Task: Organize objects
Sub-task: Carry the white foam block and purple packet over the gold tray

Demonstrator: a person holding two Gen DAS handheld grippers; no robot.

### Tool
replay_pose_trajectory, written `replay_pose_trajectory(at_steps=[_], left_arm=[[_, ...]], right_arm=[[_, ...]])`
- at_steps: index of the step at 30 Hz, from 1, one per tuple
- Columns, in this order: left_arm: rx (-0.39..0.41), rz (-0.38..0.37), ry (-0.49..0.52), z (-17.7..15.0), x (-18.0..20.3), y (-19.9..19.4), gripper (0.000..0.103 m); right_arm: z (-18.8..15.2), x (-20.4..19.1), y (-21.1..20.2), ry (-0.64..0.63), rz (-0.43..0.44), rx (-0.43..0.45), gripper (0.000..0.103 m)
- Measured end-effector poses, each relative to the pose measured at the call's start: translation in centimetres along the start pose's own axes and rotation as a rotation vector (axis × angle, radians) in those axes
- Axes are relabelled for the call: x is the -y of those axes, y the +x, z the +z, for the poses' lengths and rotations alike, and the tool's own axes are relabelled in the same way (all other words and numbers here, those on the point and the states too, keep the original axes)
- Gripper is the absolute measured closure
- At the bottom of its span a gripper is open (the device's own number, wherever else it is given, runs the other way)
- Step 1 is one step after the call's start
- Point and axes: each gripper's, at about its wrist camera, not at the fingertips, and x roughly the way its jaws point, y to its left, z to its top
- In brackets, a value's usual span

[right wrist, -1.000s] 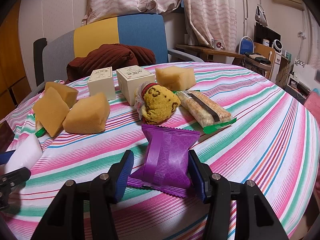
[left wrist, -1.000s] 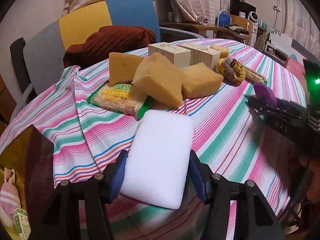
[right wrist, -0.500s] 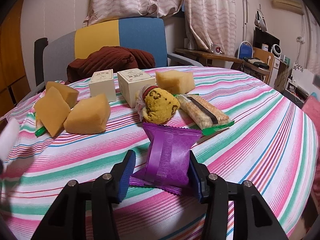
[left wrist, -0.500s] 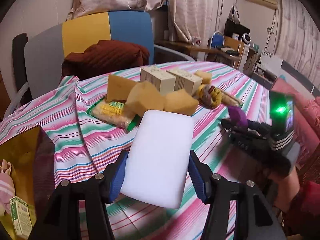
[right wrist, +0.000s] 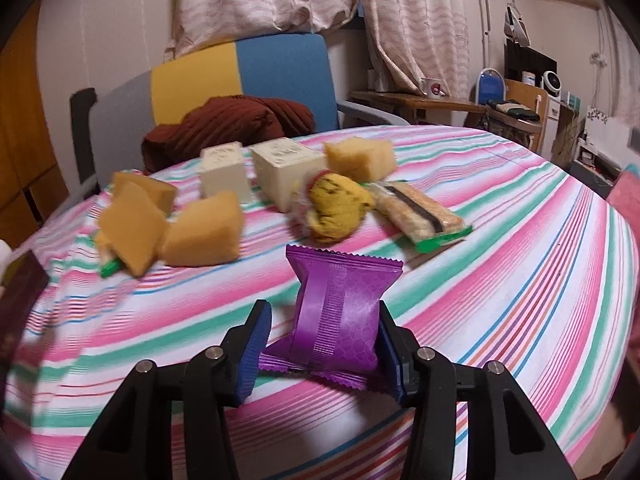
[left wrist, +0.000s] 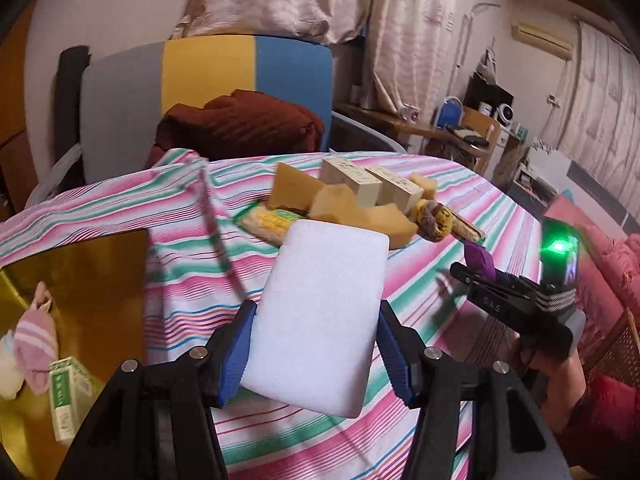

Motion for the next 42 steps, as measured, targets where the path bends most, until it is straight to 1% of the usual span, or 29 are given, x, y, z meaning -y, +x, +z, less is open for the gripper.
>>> replay_pose_trajectory(at_steps=[3,8,14,18,22,25,27,29,34,36,39,42], left_arm=[[0.01,0.003,-0.045,-0.3,-1.7,-1.0,0.044],[0.032,-0.006,-0.15,-0.8,-4.9,-2.7,0.044],[0.056,0.001,-0.235,-1.2,-7.8,-4.7,0.044],[0.069,0.028,-0.27,-1.7,-9.5,-6.2,0.044],[0.082,0.057,-0.291,-2.3,-10.9,-7.7,0.043],[0.101,0.098,-0.296,-2.6,-12.2,-9.0,0.043],[0.105,0.139,-0.306,-2.8,-13.5,-10.0,0.043],[0.11,0.168,-0.335,-3.4,-15.1,-11.0,0.043],[0.093,0.234,-0.419,-4.8,-18.7,-11.8,0.043],[0.077,0.246,-0.459,-5.2,-19.7,-11.7,0.043],[0.049,0.247,-0.508,-5.9,-20.4,-11.4,0.043],[0.027,0.249,-0.521,-6.7,-20.4,-11.1,0.043]], right_arm=[[0.2,-2.2,-1.3,-0.026,0.045,0.023,0.052],[1.1,-5.9,-3.5,-0.04,0.153,0.057,0.052],[1.2,-10.0,-5.1,-0.058,0.279,0.054,0.052],[0.5,-12.6,-6.2,-0.076,0.371,0.035,0.052],[0.3,-15.0,-7.3,-0.114,0.429,0.034,0.052],[0.3,-16.9,-8.1,-0.141,0.472,0.029,0.052],[0.3,-18.2,-8.6,-0.15,0.515,0.024,0.052],[0.3,-19.9,-9.2,-0.173,0.559,0.018,0.052],[-0.6,-24.7,-10.6,-0.259,0.676,-0.002,0.052],[-1.4,-26.8,-10.9,-0.292,0.715,-0.018,0.052],[-2.5,-28.9,-11.0,-0.335,0.75,-0.048,0.052],[-3.4,-30.6,-11.1,-0.38,0.767,-0.07,0.052]])
